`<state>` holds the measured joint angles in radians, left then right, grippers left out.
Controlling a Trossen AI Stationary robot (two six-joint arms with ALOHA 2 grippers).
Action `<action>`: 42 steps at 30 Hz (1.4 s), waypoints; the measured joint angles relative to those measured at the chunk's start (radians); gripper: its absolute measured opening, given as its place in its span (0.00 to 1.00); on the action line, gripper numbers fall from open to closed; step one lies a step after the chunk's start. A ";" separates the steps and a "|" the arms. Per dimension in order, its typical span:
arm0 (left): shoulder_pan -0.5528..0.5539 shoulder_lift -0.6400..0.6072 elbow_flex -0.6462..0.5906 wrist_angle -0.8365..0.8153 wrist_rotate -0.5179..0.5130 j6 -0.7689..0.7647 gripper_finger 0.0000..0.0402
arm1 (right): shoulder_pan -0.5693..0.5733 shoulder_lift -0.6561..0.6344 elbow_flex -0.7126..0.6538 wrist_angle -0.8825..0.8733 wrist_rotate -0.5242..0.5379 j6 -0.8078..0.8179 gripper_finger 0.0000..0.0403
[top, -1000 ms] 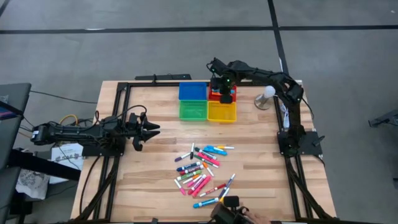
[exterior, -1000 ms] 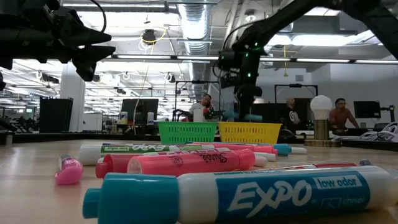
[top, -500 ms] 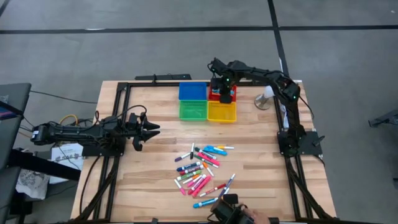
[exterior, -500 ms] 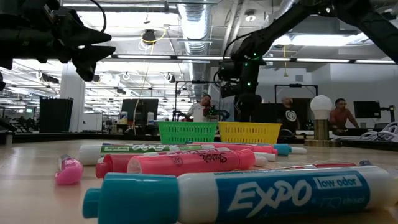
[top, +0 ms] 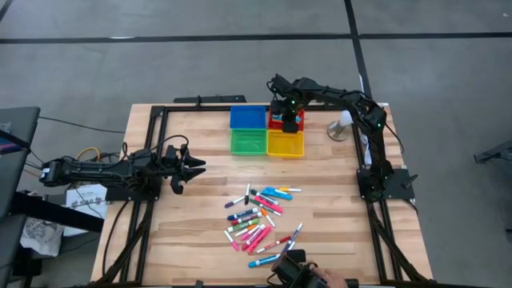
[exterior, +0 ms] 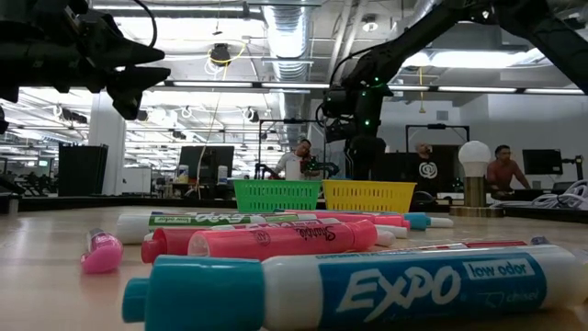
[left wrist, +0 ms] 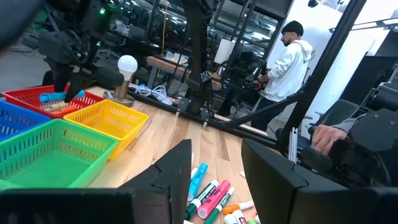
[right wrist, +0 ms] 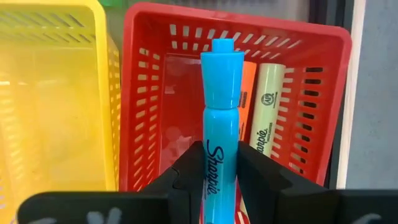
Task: Pick & Place Markers
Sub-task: Put the light blue marker in the red bin
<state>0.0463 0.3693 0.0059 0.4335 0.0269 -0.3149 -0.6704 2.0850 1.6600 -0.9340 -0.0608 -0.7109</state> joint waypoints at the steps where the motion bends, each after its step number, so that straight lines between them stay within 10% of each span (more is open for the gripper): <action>1: 0.000 0.000 0.000 0.000 0.000 0.000 0.35 | 0.000 0.000 0.000 0.000 0.000 -0.004 0.20; 21: 0.000 0.000 0.000 0.006 0.000 -0.004 0.35 | -0.006 0.030 0.000 0.001 0.008 -0.022 0.22; 32: 0.000 0.000 0.000 0.009 0.000 -0.004 0.35 | -0.005 0.024 0.006 -0.002 0.008 -0.018 0.48; 42: 0.000 0.000 0.000 0.013 0.000 -0.003 0.35 | 0.024 -0.037 0.264 -0.228 -0.015 0.058 0.49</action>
<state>0.0464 0.3695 0.0059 0.4468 0.0272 -0.3177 -0.6465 2.0476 1.9242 -1.1616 -0.0761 -0.6530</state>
